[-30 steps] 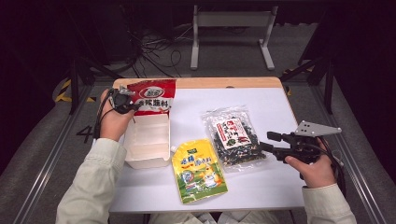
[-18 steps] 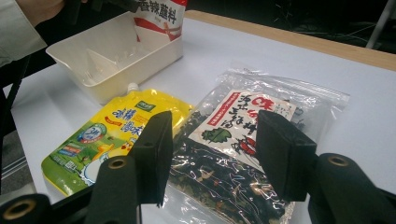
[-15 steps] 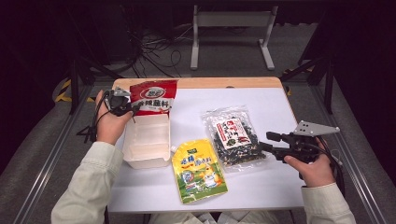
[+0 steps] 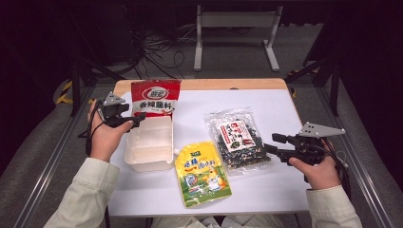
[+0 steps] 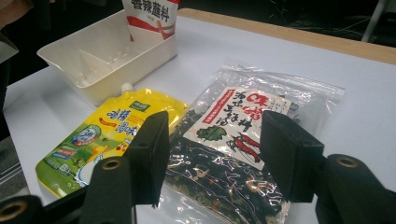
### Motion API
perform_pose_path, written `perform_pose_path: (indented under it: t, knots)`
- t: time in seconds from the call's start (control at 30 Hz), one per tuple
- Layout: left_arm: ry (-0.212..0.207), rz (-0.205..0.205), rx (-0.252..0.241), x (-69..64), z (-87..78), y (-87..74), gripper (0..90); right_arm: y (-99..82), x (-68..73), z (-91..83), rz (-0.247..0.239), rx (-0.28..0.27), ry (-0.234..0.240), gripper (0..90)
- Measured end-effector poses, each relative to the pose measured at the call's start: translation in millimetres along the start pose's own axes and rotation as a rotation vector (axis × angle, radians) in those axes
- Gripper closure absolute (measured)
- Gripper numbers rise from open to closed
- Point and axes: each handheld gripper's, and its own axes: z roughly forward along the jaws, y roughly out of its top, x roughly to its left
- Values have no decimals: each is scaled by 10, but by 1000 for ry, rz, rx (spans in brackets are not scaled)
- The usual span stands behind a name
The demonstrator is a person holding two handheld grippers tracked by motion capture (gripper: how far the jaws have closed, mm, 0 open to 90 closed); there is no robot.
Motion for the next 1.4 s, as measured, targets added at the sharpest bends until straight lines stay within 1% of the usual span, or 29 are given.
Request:
perform_pose_path:
  t: [0.03, 0.13, 0.23, 0.3, 0.33, 0.4, 0.47, 0.53, 0.6, 0.63, 0.67, 0.7, 0.73, 0.8, 0.87, 1.0, 1.17, 1.2, 1.3, 1.33, 1.4]
  knots:
    - [-2, -3, 1, -14, -14, -16, 232, 1, -6, 1, 10, 2, -2, 417]
    - [-10, -8, -24, -46, -66, -63, 217, 9, -21, 20, 9, 9, -9, 410]
    - [-31, -15, -41, -90, -141, -107, 210, 11, -24, 47, 15, 21, -14, 400]
    - [-36, -10, -45, -125, -191, -143, 206, 12, -40, 65, 13, 28, -18, 395]
    - [-33, -3, -47, -140, -215, -163, 205, 15, -48, 71, 16, 33, -21, 388]
    - [-36, -4, -54, -171, -282, -204, 203, 25, -76, 89, 20, 37, -33, 378]
    - [-31, -7, -69, -200, -347, -241, 201, 34, -102, 104, 23, 43, -38, 370]
    - [-38, -4, -78, -237, -393, -277, 194, 43, -131, 132, 32, 56, -48, 366]
    - [-54, 6, -75, -280, -425, -306, 194, 55, -161, 166, 39, 69, -62, 353]
    - [-64, 0, -82, -306, -451, -322, 194, 60, -171, 179, 40, 73, -69, 344]
    - [-67, -9, -96, -324, -474, -338, 199, 64, -187, 198, 46, 83, -77, 330]
    - [-67, -10, -100, -335, -490, -349, 202, 66, -200, 215, 51, 92, -83, 321]
    - [-65, -8, -100, -359, -509, -371, 202, 66, -210, 229, 54, 98, -88, 318]
    - [-79, -3, -92, -384, -533, -410, 204, 63, -257, 276, 61, 116, -101, 317]
    - [-102, -15, -84, -405, -553, -467, 204, 58, -292, 308, 71, 128, -110, 317]
    - [-103, -17, -69, -418, -588, -557, 201, 46, -371, 387, 93, 153, -123, 322]
    - [-117, -38, -53, -419, -627, -663, 198, 40, -448, 494, 112, 184, -130, 325]
    - [-126, -43, -50, -420, -633, -674, 196, 41, -460, 517, 113, 188, -132, 325]
    - [-117, -38, -46, -439, -651, -705, 196, 48, -490, 579, 117, 201, -133, 325]
    - [-113, -35, -51, -445, -650, -711, 196, 49, -503, 611, 118, 207, -139, 323]
    - [-111, -27, -44, -467, -653, -726, 196, 45, -522, 661, 121, 225, -144, 316]
